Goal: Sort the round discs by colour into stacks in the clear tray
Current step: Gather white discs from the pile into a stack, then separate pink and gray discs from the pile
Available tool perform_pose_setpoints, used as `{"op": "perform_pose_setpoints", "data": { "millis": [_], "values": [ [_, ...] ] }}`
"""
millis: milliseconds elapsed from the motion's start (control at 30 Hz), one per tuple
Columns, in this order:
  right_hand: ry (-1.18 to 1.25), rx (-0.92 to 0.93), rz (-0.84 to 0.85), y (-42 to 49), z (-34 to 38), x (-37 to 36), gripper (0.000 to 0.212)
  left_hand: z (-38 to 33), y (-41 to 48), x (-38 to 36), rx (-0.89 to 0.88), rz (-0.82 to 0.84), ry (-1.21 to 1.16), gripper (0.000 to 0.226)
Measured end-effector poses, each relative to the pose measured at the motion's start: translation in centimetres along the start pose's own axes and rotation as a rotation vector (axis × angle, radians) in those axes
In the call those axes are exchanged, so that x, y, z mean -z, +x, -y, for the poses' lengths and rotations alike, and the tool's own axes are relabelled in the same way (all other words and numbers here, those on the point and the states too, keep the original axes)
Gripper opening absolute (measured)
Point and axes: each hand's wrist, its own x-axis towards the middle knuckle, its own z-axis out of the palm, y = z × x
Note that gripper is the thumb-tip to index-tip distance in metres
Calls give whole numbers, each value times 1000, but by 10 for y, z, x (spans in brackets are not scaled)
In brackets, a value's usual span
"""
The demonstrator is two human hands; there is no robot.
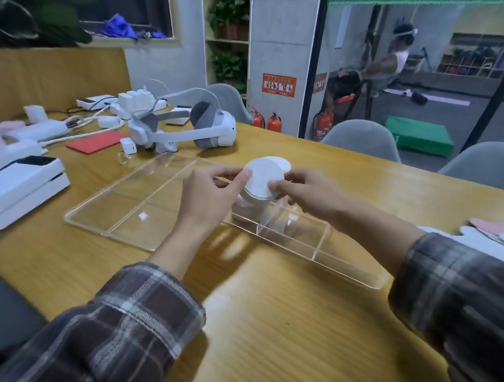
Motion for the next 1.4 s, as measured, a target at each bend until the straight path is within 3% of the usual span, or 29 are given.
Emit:
{"op": "perform_pose_setpoints", "data": {
  "millis": [200, 333, 400, 467, 533, 633, 800, 1033, 1300, 1400],
  "values": [
    [-71, -27, 13, 13, -1, -9, 40, 7, 4, 3, 32, 10, 64, 20],
    [-137, -2, 55, 9, -1, -8, 49, 13, 3, 0, 23, 66, 140, 52],
    [-98, -22, 77, 7, -3, -7, 49, 11, 4, 0, 47, 96, 163, 48],
    [-43, -41, 101, 4, -4, -5, 43, 9, 5, 5, 105, 150, 140, 28],
    [-81, -4, 147, 3, -4, -3, 32, 5, 4, 10, 145, 255, 115, 67],
    [-143, 89, 184, 1, -4, -5, 3, 5, 4, 14, 101, 367, 171, 79],
    [-123, 125, 113, 6, -10, -13, 14, 17, 10, 18, 42, 387, 163, 90],
    [-208, 203, 141, 9, -14, -13, 24, 20, 11, 16, -33, 356, 167, 93],
    [-289, 173, 119, 6, -13, -17, 10, 24, 8, 18, -75, 350, 192, 95],
    [-320, 119, 70, -2, -12, -12, 29, 18, 2, 18, -127, 298, 246, 97]
  ]
}}
